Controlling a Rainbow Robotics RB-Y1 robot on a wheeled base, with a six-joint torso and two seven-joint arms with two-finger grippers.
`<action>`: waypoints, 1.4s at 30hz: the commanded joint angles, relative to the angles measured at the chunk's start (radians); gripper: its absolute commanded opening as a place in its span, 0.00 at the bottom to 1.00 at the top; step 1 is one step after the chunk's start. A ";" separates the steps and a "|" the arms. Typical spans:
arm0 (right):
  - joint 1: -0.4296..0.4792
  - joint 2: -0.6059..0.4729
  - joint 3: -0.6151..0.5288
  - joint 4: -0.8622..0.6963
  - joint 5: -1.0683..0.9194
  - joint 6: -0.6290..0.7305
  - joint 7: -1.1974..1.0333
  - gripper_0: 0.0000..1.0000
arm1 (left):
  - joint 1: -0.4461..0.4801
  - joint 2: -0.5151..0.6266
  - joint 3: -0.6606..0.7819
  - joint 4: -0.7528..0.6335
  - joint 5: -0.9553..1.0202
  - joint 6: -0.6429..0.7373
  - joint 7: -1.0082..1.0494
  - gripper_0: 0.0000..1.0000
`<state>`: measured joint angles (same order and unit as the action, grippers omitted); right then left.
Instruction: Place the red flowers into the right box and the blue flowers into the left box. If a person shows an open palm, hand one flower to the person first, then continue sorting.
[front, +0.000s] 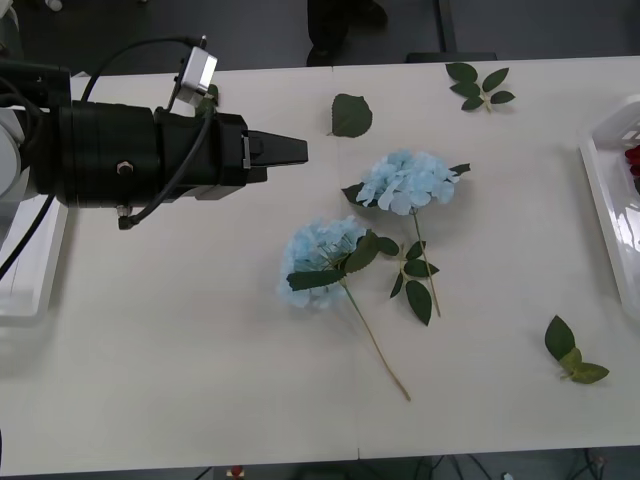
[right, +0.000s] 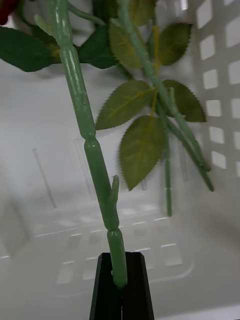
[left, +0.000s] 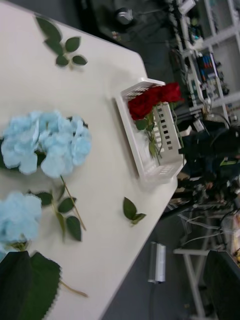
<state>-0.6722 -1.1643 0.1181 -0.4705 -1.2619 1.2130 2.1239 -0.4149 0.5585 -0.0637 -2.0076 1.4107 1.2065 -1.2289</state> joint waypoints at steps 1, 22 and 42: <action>-0.006 0.022 -0.018 0.016 0.068 -0.069 -0.016 0.00 | 0.054 0.031 -0.073 -0.129 -0.121 0.007 0.074 1.00; 0.005 0.133 -0.017 0.032 0.220 -0.251 -0.016 0.68 | 0.116 0.072 0.053 -0.197 -0.219 0.162 -0.388 1.00; 0.006 0.120 -0.101 -0.370 -0.086 0.312 0.018 0.99 | 0.331 0.040 0.134 0.090 0.300 -0.025 -1.408 1.00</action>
<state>-0.6680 -1.0343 0.0245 -0.7450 -1.3088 1.4761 2.1228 -0.1082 0.6007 0.0671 -1.9405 1.6495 1.2047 -2.7113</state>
